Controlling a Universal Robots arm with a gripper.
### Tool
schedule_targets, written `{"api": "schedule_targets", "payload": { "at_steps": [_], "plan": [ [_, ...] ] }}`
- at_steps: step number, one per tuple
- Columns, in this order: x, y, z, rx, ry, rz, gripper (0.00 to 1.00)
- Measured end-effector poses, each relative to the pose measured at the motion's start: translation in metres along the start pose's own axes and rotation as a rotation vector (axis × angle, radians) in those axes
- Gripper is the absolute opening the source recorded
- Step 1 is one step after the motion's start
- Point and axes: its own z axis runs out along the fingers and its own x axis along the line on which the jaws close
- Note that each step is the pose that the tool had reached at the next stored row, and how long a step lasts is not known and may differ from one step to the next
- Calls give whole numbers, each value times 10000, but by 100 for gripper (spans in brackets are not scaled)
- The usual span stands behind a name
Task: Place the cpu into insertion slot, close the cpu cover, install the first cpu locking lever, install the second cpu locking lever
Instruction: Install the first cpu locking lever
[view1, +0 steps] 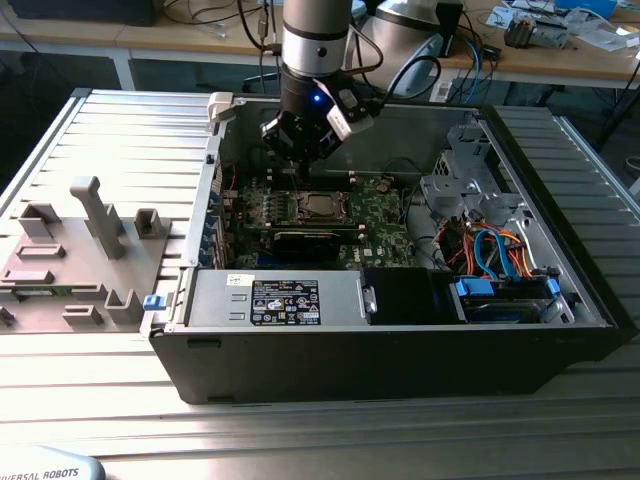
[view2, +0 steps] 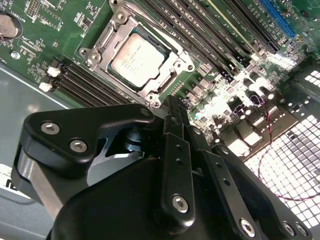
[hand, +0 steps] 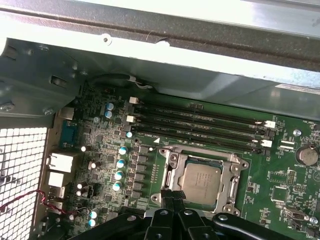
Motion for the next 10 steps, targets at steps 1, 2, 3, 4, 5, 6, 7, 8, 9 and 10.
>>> {"api": "schedule_targets", "payload": {
  "at_steps": [1, 2, 3, 4, 5, 6, 7, 8, 9, 10],
  "plan": [
    [5, 1, 0, 0, 0, 0, 11],
    [9, 2, 0, 0, -1, 0, 11],
    [11, 2, 1, -1, -1, 0, 11],
    [14, 2, 0, 0, 0, 0, 11],
    [17, 3, 1, 0, 0, 0, 11],
    [20, 3, 1, -1, 0, 0, 11],
    [23, 4, 1, 0, 0, 1, 11],
    [27, 4, 1, 0, -1, 0, 11],
    [29, 5, 1, 0, 0, 0, 11],
    [32, 5, 1, 0, 0, 0, 11]
  ]
}}
